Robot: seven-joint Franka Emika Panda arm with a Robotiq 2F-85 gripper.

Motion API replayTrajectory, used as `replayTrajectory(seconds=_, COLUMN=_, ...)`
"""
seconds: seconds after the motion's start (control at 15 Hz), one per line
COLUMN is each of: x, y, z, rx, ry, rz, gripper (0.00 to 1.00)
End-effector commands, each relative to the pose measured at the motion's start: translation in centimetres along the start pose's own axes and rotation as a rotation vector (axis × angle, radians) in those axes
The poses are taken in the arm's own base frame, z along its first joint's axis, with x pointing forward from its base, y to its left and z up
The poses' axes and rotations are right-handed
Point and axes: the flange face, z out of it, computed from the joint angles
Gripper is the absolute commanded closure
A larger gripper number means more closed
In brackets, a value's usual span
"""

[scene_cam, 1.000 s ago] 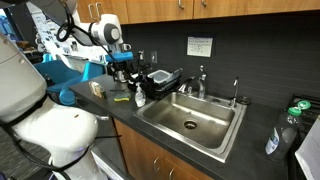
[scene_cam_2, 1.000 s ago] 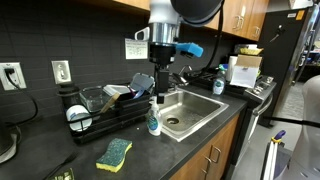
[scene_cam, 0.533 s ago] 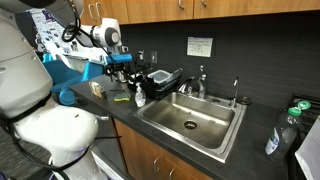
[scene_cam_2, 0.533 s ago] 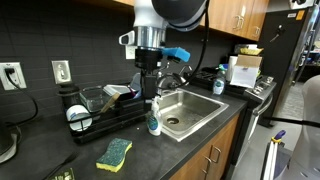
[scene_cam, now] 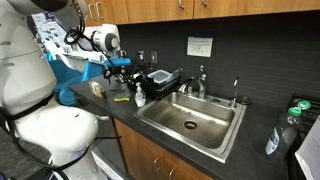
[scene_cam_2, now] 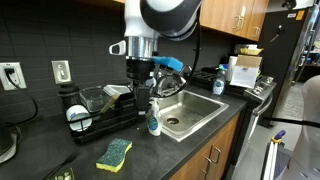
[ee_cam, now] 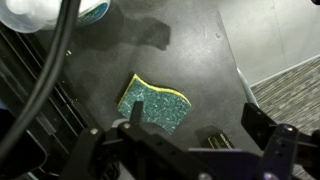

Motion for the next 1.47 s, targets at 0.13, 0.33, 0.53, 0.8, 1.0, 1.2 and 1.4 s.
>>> replayTrajectory(seconds=0.13, x=0.89, y=0.24, z=1.41, rx=0.033, ry=0.005, rz=-0.032, gripper=0.0)
replayTrajectory(seconds=0.33, x=0.16, y=0.3, z=0.68, rx=0.05, ry=0.021, rz=-0.019, gripper=0.0)
replayTrajectory(seconds=0.53, x=0.31, y=0.29, z=1.44, rx=0.043, ry=0.004, rz=-0.009, gripper=0.0)
replayTrajectory(seconds=0.8, x=0.28, y=0.34, z=1.42, rx=0.043, ry=0.004, rz=-0.008, gripper=0.0)
replayTrajectory(seconds=1.0, x=0.28, y=0.35, z=1.42, rx=0.043, ry=0.004, rz=-0.008, gripper=0.0)
replayTrajectory(seconds=1.2, x=0.28, y=0.35, z=1.41, rx=0.043, ry=0.004, rz=-0.008, gripper=0.0)
replayTrajectory(seconds=1.4, x=0.28, y=0.35, z=1.41, rx=0.043, ry=0.004, rz=-0.009, gripper=0.0)
